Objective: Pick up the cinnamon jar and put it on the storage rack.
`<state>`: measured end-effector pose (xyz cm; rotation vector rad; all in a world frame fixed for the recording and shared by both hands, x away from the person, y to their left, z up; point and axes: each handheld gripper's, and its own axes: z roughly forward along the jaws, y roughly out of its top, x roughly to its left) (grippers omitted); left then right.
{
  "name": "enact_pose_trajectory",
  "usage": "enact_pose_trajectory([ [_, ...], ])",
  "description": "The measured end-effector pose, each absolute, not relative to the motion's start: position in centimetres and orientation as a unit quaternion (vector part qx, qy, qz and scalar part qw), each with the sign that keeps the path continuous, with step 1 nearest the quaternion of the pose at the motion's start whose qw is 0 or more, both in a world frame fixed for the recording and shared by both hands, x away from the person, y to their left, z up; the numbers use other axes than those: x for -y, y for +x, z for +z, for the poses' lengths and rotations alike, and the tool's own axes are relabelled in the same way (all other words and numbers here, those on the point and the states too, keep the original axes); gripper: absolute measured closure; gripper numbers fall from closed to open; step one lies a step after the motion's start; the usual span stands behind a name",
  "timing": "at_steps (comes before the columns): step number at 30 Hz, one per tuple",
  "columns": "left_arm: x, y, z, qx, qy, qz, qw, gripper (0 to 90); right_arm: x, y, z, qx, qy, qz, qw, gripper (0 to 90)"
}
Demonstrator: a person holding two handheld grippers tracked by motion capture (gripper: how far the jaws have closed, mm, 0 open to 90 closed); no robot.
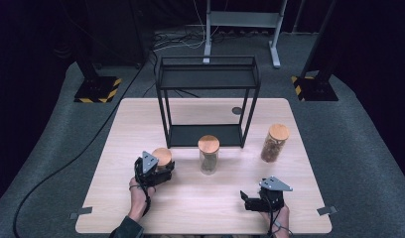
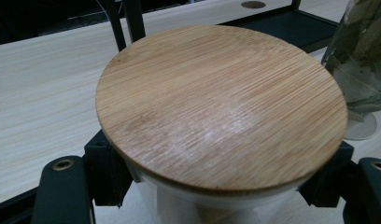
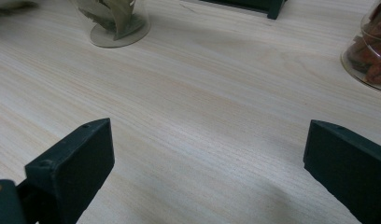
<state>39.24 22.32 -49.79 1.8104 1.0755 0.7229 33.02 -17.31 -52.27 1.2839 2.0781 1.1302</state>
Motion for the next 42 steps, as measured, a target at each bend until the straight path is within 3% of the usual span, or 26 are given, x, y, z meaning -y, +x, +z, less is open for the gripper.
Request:
enact_pose_trajectory([
  [42, -18.8, 43.4, -50.2, -0.415, 0.744, 0.271, 0.447, 25.5, 17.3, 33.1, -52.3, -0.753, 0.467, 0.408, 0.221, 1.5],
])
